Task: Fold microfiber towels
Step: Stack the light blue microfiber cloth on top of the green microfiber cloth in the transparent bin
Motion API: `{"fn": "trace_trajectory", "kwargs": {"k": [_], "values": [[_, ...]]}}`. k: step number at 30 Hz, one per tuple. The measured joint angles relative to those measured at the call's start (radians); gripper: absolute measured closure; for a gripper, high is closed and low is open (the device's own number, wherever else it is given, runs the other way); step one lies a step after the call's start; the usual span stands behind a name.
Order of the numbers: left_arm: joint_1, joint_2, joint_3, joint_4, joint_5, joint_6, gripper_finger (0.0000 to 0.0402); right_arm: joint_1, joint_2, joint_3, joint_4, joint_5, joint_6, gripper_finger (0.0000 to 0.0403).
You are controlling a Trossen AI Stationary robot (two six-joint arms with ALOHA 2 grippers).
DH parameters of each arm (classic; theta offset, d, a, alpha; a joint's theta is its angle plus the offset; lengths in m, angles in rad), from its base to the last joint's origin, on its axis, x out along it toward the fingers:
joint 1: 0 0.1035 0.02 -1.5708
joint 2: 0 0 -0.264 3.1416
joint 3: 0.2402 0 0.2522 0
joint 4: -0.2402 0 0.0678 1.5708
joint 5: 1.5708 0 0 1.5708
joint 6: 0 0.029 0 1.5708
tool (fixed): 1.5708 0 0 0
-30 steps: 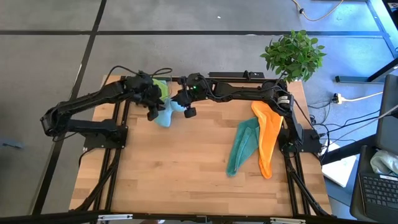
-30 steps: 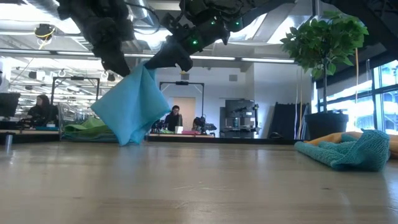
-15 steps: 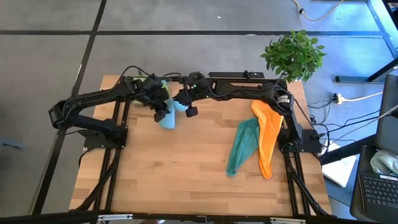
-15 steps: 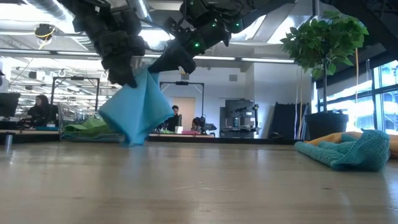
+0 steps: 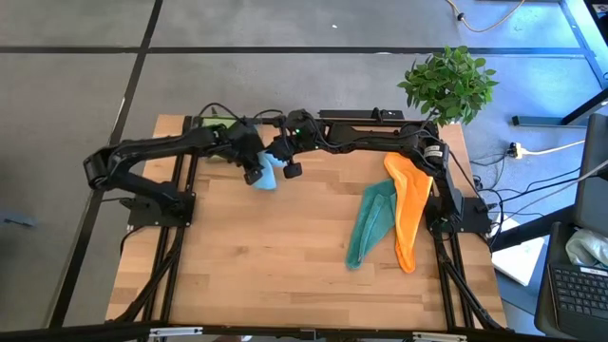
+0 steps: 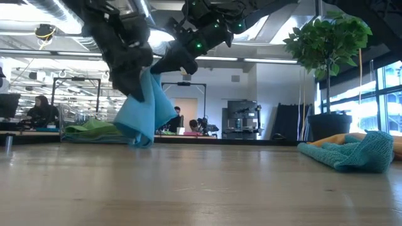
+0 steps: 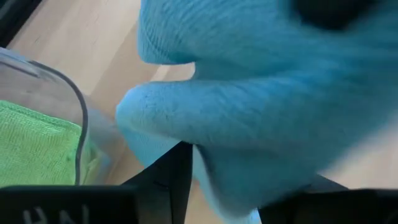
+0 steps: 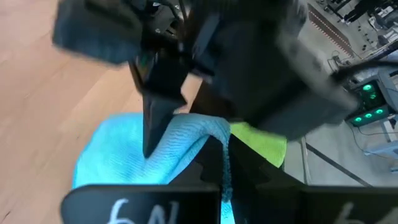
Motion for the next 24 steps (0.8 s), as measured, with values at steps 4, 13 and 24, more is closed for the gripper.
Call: {"fn": "trace_trajectory", "kwargs": {"k": [4,13,24], "values": [[0.000,0.043,0.000,0.035,-0.006,0.002,0.0264,0.000,0.000,-0.001,-0.011,0.008,0.001,0.0393],[0.001,0.025,0.000,0.056,-0.055,0.028,0.0272,-0.006,0.000,-0.001,-0.017,0.031,-0.001,0.0393],[0.001,-0.025,0.000,0.027,-0.089,0.033,0.0398,-0.024,0.000,-0.001,-0.042,0.079,0.003,0.0386]]}}
